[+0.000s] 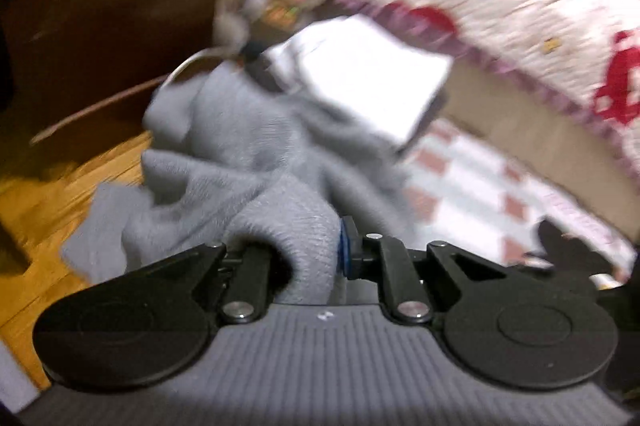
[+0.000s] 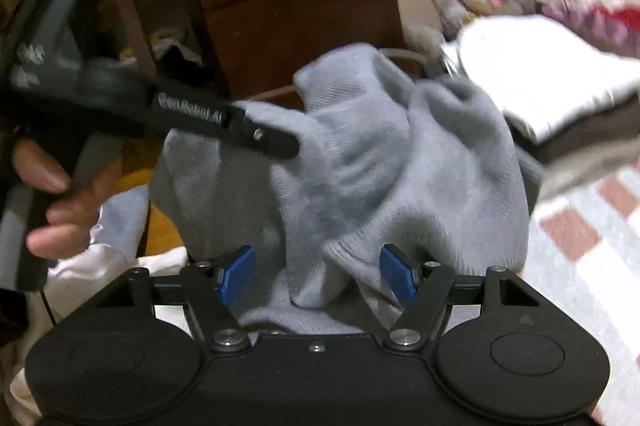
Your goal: Fold clothes
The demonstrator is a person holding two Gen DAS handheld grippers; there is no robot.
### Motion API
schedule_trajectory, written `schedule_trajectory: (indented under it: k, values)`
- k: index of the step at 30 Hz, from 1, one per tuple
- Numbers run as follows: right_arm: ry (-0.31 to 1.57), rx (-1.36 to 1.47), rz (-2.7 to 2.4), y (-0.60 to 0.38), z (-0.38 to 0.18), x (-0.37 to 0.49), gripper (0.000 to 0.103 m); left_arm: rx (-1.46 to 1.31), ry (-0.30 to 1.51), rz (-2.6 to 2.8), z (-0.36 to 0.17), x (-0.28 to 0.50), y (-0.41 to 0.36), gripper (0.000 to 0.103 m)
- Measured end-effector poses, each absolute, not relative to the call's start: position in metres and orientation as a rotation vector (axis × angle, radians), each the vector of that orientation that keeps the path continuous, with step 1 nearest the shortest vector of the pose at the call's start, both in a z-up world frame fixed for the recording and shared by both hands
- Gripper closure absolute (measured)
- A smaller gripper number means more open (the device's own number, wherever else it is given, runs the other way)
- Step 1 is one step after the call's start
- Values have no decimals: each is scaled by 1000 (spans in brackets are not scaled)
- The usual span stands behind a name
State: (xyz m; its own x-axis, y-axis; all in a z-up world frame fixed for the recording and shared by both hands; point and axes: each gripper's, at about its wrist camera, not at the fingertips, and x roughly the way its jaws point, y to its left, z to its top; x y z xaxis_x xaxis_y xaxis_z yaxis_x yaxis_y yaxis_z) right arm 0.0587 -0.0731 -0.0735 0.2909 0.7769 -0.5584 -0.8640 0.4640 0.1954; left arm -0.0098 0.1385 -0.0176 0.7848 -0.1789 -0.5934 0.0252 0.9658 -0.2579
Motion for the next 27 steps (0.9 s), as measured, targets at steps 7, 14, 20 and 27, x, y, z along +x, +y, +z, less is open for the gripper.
schedule_trajectory:
  k: [7, 14, 20, 27]
  values:
    - [480, -216, 1025, -73, -53, 42, 18, -190, 562, -294, 23, -19, 111, 96]
    - [585, -137, 1047, -60, -69, 70, 10, -353, 644, -354, -2, -3, 116, 99]
    - [607, -154, 994, -26, -100, 96, 30, -398, 718, -283, -12, 3, 127, 99]
    - [571, 22, 920, -55, -76, 109, 83, 69, 641, 136, 15, -41, 138, 54]
